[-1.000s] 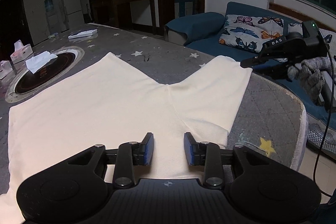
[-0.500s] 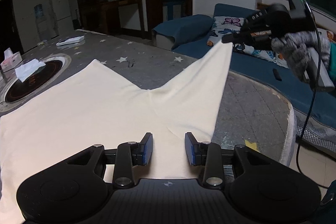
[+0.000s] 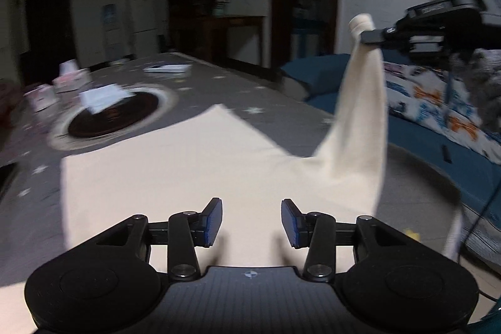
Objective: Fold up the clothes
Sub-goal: 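Lift the sleeve and fold it across the body with the right gripper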
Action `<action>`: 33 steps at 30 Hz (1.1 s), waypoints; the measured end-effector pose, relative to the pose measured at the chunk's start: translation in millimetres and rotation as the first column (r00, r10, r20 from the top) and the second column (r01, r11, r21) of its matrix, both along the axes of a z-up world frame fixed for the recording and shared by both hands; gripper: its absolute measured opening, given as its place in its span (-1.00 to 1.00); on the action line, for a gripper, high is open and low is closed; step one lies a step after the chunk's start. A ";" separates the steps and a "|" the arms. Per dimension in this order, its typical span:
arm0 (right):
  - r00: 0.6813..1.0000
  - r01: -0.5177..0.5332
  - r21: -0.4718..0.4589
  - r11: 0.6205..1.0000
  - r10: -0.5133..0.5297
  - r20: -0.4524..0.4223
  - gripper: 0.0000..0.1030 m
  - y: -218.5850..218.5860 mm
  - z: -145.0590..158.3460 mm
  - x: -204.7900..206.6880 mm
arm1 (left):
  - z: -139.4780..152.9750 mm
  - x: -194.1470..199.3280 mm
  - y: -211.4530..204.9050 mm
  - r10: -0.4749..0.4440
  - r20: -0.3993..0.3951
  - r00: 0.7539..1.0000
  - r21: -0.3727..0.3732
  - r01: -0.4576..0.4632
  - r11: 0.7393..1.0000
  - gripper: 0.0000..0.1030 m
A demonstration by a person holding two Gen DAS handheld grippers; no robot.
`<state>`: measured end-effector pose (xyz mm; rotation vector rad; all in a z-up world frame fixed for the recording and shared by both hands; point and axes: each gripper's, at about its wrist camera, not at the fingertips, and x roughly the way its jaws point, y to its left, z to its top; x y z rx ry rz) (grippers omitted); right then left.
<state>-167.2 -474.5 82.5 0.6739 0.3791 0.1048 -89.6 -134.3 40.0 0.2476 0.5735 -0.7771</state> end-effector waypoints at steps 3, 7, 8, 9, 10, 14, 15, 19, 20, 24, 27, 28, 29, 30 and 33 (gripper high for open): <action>0.995 -0.100 -0.015 0.995 0.101 0.009 -0.96 30.4 8.4 18.5 | 0.4 5.0 23.7 0.071 -0.010 0.997 -0.008 -0.071 0.997 -0.13; 0.976 -0.220 -0.024 0.975 0.220 0.004 -0.96 73.1 10.6 42.0 | 0.3 8.1 51.2 0.152 -0.020 0.988 -0.022 -0.152 0.988 -0.12; 0.970 -0.242 -0.022 0.970 0.242 0.000 -0.96 83.5 9.9 48.3 | 0.2 8.5 57.3 0.170 -0.024 0.985 -0.026 -0.171 0.985 -0.12; 0.964 -0.267 -0.018 0.964 0.266 -0.005 -0.96 92.7 8.8 54.3 | 0.2 8.5 63.8 0.189 -0.028 0.982 -0.031 -0.189 0.981 -0.12; 0.957 -0.291 -0.015 0.957 0.291 -0.012 -0.96 101.8 7.4 61.2 | 0.2 8.3 69.3 0.204 -0.032 0.978 -0.035 -0.205 0.978 -0.12; 0.921 -0.387 -0.028 0.922 0.385 -0.058 -0.96 141.6 -6.6 73.6 | -2.0 3.5 86.6 0.248 -0.051 0.967 -0.052 -0.251 0.967 -0.12; 0.910 -0.411 -0.033 0.911 0.408 -0.076 -0.96 151.7 -12.0 74.9 | -2.7 2.4 89.5 0.255 -0.054 0.965 -0.054 -0.258 0.965 -0.12; 0.856 -0.508 -0.074 0.858 0.493 -0.156 -0.96 191.1 -30.3 82.7 | -4.4 0.0 98.8 0.281 -0.068 0.957 -0.063 -0.285 0.956 -0.12; 0.838 -0.536 -0.091 0.839 0.515 -0.183 -0.96 201.8 -35.6 84.0 | -5.0 0.2 101.2 0.288 -0.071 0.955 -0.064 -0.293 0.954 -0.12; 0.774 -0.620 -0.118 0.775 0.581 -0.251 -0.92 231.7 -48.5 78.8 | -6.4 0.1 107.5 0.311 -0.072 0.948 -0.061 -0.315 0.947 -0.12; 0.746 -0.653 -0.123 0.747 0.608 -0.272 -0.85 243.9 -54.0 70.2 | -5.9 0.9 109.4 0.317 -0.066 0.946 -0.061 -0.321 0.945 -0.12; 0.740 -0.661 -0.124 0.740 0.615 -0.271 -0.85 244.4 -53.5 67.4 | -5.2 2.0 109.5 0.318 -0.063 0.946 -0.063 -0.322 0.945 -0.12; 0.734 -0.668 -0.126 0.733 0.623 -0.270 -0.83 244.8 -52.7 64.4 | -3.9 3.1 109.3 0.320 -0.059 0.946 -0.067 -0.323 0.944 -0.12; 0.732 -0.672 -0.134 0.728 0.627 -0.267 -0.76 244.1 -50.4 60.0 | -2.6 4.2 109.1 0.321 -0.056 0.945 -0.072 -0.325 0.943 -0.12; 0.737 -0.671 -0.174 0.721 0.623 -0.261 -0.63 234.1 -42.0 48.3 | 0.9 6.2 106.8 0.314 -0.047 0.948 -0.089 -0.317 0.944 -0.12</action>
